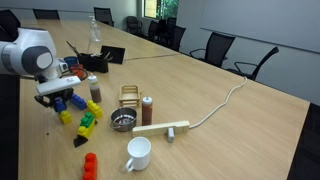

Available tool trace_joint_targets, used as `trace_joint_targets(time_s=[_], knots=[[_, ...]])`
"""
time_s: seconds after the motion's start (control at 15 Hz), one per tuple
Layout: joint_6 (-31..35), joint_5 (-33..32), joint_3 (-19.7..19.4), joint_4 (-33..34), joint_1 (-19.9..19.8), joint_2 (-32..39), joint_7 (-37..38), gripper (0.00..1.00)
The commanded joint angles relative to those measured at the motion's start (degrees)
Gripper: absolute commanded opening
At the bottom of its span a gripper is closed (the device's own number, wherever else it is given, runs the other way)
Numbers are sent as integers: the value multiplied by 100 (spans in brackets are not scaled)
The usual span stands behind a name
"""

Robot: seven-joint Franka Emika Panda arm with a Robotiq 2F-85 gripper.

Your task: Put the blue-yellow building block on top of the orange building block

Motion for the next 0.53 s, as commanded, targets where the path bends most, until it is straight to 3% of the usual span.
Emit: trace_joint_targets(time_s=[0.0,0.47], knots=[[92,-159,8,-121,-50,-101,221,10],[-182,-93,102,-409,-49,-776,717,10]])
